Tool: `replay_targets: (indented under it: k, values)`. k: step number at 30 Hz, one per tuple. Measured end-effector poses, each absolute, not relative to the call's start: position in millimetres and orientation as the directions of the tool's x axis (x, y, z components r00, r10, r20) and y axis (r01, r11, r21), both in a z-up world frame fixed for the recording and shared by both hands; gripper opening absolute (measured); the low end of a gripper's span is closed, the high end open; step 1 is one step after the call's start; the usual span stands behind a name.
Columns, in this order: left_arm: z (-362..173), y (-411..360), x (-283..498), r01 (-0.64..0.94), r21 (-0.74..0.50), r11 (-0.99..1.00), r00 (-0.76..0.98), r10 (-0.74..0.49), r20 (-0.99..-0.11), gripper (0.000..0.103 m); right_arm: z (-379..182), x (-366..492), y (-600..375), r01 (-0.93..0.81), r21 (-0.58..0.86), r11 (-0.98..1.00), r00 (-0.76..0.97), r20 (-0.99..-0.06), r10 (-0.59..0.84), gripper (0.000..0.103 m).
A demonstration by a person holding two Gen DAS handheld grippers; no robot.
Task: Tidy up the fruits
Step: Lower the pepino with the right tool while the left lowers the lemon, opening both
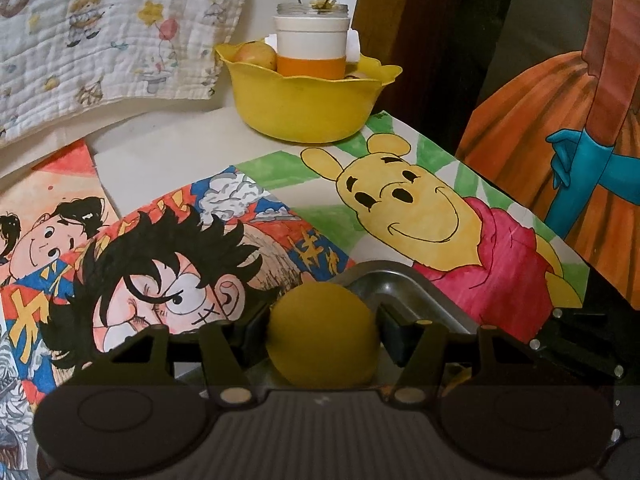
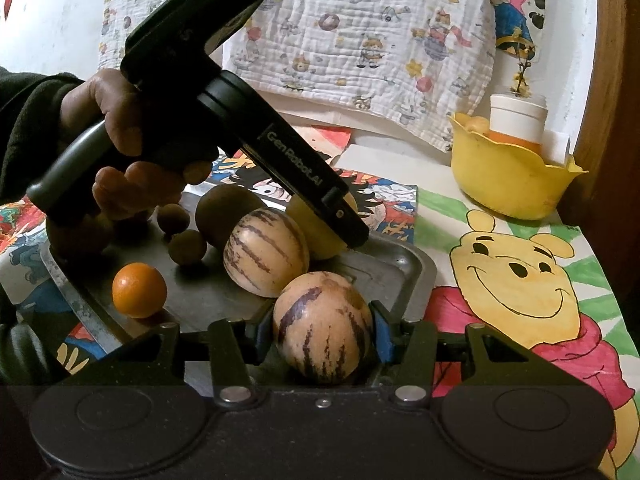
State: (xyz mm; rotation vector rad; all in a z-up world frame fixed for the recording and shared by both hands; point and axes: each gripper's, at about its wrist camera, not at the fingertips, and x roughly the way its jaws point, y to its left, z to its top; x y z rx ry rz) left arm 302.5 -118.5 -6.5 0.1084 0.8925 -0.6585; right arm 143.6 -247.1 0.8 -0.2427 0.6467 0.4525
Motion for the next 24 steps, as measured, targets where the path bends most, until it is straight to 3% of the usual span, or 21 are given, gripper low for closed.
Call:
replay_targets:
  k: [7,20,24]
  values:
    - [-7,-116,300,0.562,-0.181,0.807,0.455,-0.485,-0.747,0.070,0,143,-249,-0.456,-0.051,0.888,0.711,-0.621,0.330,0.054]
    - [8,-96,286,0.501,-0.181,0.846,0.546,-0.471,-0.693,0.096,5,137,-249,-0.416,-0.020,0.909,0.745,-0.581,0.328,0.079]
    - [12,-87,279,0.454,-0.194,0.870,0.580,-0.454,-0.677,0.099,8,135,-250,-0.396,0.001,0.918,0.757,-0.566,0.327,0.085]
